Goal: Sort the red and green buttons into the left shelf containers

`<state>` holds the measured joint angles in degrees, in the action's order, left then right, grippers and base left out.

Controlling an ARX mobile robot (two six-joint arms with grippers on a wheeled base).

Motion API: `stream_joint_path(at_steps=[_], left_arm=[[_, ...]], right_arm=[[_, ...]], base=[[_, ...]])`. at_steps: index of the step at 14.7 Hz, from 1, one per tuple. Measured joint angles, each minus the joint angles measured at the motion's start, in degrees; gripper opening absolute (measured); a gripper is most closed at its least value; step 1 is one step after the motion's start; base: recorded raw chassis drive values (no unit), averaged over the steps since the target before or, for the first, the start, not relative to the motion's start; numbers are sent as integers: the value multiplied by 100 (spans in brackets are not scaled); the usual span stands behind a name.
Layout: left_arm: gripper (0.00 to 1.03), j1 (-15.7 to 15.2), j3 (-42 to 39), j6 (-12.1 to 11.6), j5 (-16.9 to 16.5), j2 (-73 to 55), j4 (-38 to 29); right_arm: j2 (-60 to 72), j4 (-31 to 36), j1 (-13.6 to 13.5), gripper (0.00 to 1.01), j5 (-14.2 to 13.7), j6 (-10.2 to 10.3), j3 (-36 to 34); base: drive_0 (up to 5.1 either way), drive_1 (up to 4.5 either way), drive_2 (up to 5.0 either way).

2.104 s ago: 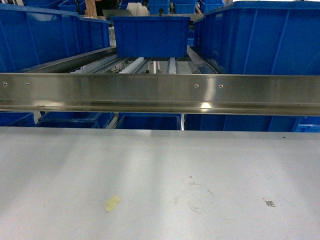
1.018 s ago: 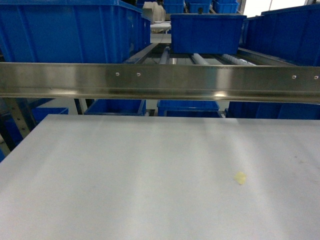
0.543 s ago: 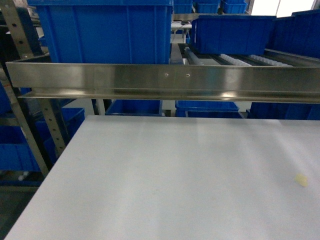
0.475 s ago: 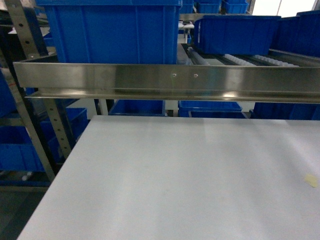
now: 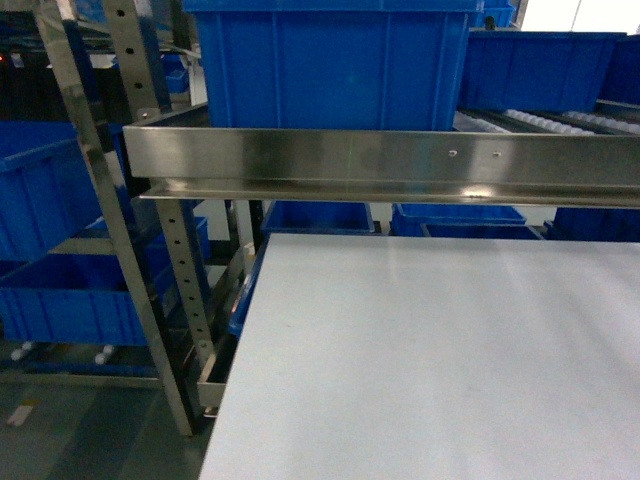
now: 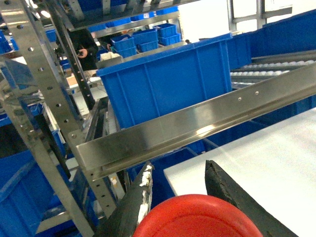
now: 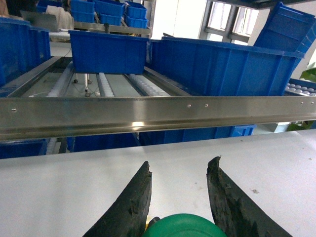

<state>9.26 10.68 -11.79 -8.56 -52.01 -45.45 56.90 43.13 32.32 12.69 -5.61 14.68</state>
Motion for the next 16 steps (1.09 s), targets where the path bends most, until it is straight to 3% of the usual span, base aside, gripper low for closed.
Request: stream_joint_path(at_steps=[5,12,16], left_arm=[[28,0,0,0,0,0,4],[28,2,0,0,0,-2,-2],[28,2,0,0,0,-2,0]], right_arm=[[0,2,0,31,0,0,0],[-9,33,0,31,0,-2,2],[26,-31,0,31,2,-2,2]], base=[[-509,230,230],[-429,428,16],[-506,237,237]])
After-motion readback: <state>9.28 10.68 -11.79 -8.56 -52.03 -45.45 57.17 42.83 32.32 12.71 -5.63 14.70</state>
